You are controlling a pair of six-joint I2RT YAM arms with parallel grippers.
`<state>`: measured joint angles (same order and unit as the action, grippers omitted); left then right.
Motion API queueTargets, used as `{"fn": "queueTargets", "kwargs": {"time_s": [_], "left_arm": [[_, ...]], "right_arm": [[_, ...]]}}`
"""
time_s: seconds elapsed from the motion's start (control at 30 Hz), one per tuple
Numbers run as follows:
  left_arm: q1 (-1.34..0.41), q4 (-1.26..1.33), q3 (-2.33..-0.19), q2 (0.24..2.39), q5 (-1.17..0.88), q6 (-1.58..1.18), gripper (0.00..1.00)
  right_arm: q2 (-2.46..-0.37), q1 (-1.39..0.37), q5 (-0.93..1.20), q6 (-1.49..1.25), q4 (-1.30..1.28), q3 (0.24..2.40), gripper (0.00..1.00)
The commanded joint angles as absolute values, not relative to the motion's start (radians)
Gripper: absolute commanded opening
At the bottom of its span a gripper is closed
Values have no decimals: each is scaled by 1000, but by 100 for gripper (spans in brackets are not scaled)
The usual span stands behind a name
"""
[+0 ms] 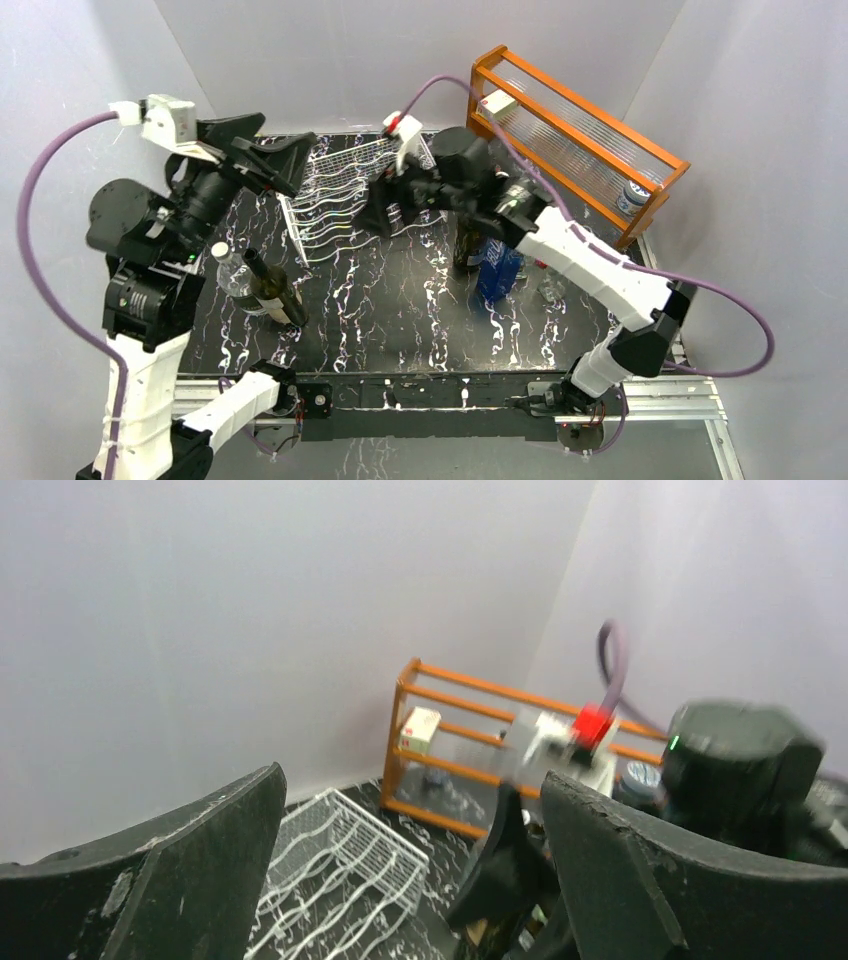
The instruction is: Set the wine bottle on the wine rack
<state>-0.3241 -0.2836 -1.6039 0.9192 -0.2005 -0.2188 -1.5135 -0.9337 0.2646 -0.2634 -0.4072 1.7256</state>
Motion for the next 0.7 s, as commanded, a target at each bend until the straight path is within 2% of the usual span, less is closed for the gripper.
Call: {"fn": "queueTargets", "kwargs": {"time_s": [0.0,0.33,0.57,0.67], "left_arm": [[-328,-240,-1667,883,-66,-209,98],[-329,-279,-1662,870,133,-178,98],[-328,-305,-1661,862,202,-167,98],[-328,-320,-1670,868,216,-166,98]], "right_arm": [[-1547,-1045,164,-229,-270,1725,87],[-1663,-1225,145,-242,36,1613,89],[-1814,-1259,76,-283,104,1712,88],[-1876,-1261,118,-307,92,1783,88]]}}
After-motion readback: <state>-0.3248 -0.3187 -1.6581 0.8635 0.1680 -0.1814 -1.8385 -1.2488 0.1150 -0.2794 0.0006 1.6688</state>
